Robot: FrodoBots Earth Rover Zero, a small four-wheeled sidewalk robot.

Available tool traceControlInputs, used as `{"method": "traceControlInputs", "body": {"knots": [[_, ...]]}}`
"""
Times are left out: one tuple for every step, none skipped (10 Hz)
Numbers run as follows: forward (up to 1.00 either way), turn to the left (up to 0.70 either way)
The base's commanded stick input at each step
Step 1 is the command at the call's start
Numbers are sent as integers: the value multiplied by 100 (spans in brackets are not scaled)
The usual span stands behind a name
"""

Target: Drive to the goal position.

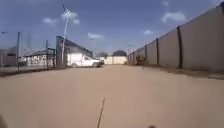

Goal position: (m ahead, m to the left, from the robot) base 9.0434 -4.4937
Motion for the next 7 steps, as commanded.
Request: {"method": "traceControlInputs", "body": {"knots": [[100,0],[100,0],[100,0],[100,0],[100,0],[100,0],[100,0]]}}
